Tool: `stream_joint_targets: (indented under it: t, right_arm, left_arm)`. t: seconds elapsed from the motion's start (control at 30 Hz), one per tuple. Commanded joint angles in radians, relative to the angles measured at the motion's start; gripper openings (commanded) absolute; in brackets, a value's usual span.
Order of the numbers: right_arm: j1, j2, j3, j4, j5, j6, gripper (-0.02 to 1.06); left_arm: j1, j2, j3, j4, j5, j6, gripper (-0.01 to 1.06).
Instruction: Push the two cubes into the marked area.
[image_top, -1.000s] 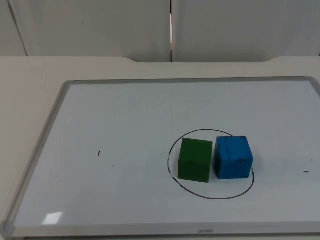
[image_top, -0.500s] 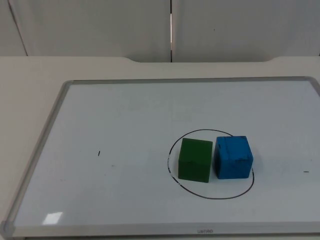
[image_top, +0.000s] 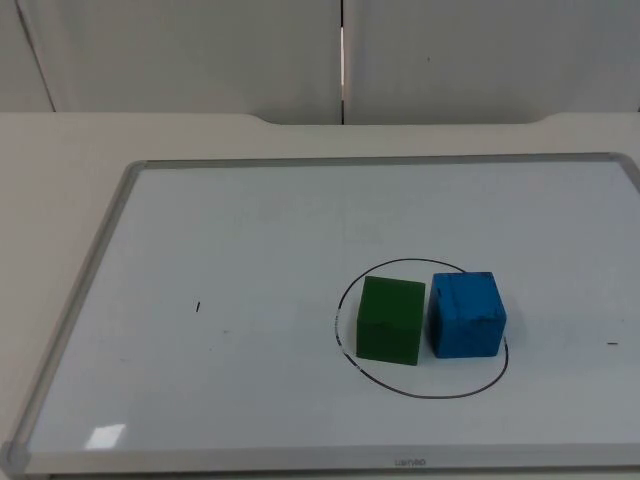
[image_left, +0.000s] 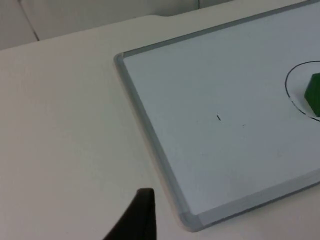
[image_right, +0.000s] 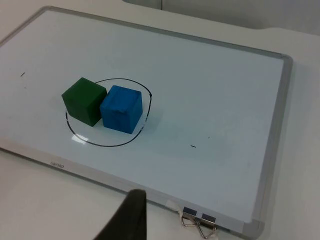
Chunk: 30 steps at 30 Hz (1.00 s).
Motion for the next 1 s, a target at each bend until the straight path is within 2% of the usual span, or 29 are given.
stream_joint_targets:
  t: [0.0, 0.47, 0.77, 0.97]
  right_arm:
    - [-0.002, -0.002, 0.009, -0.005, -0.013, -0.009, 1.05]
    - [-0.002, -0.002, 0.009, -0.005, -0.013, -0.009, 1.05]
    - [-0.002, -0.002, 0.009, -0.005, -0.013, -0.009, 1.05]
    - [-0.002, -0.002, 0.009, -0.005, -0.013, -0.009, 1.05]
  left_arm:
    - [0.027, -0.004, 0.003, -0.008, -0.001, 0.002, 1.05]
    - [0.241, -0.004, 0.003, -0.006, -0.001, 0.002, 1.05]
    - [0.326, -0.004, 0.003, -0.002, -0.001, 0.002, 1.05]
    - [0.332, -0.004, 0.003, 0.003, -0.001, 0.002, 1.05]
